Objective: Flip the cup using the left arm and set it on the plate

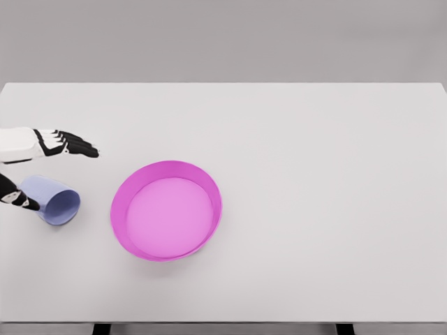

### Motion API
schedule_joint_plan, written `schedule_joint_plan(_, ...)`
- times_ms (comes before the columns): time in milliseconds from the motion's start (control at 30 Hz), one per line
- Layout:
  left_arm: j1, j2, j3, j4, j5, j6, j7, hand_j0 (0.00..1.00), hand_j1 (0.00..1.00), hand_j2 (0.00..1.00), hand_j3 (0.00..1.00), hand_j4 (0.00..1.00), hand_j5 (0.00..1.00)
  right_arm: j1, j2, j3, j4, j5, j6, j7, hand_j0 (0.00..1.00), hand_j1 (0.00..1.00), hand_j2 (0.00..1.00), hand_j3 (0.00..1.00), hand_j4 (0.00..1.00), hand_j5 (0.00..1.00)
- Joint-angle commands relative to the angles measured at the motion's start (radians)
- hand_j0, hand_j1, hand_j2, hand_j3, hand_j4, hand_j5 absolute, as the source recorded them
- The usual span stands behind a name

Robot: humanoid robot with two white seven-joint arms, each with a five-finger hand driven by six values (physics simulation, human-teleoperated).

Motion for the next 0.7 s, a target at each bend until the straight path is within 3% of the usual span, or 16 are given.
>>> schedule_joint_plan(0, 0.002, 0.019, -0.003, 0.043, 0.004, 0.003, 0.0, 1.0, 1.0, 1.0, 1.0, 1.0, 1.0, 0.0, 0.0, 0.001, 0.0, 0.0, 0.0, 0.0, 1.0, 1.0, 1.0, 1.0, 1.0, 1.0)
schedule_joint_plan(167, 0.042, -0.027, -0.02, 0.149, -0.067, 0.003, 0.0, 1.0, 1.0, 1.0, 1.0, 1.0, 1.0, 0.0, 0.0, -0.001, 0.0, 0.0, 0.0, 0.0, 1.0, 1.0, 1.0, 1.0, 1.0, 1.0)
schedule_joint_plan(233, 0.043, -0.079, -0.027, 0.239, -0.111, 0.003, 0.0, 1.0, 1.0, 1.0, 1.0, 1.0, 1.0, 0.0, 0.0, 0.001, 0.0, 0.0, 0.0, 0.0, 1.0, 1.0, 1.0, 1.0, 1.0, 1.0)
schedule_joint_plan(533, 0.043, -0.153, -0.058, 0.273, -0.166, 0.003, 0.0, 1.0, 1.0, 1.0, 1.0, 1.0, 1.0, 0.0, 0.0, -0.001, 0.0, 0.0, 0.0, 0.002, 1.0, 1.0, 1.0, 1.0, 1.0, 1.0)
schedule_joint_plan(667, 0.043, -0.147, -0.075, 0.271, -0.168, 0.003, 0.0, 1.0, 1.0, 1.0, 1.0, 1.0, 1.0, 0.0, 0.0, -0.001, 0.0, 0.0, 0.0, 0.0, 1.0, 1.0, 1.0, 1.0, 1.0, 1.0)
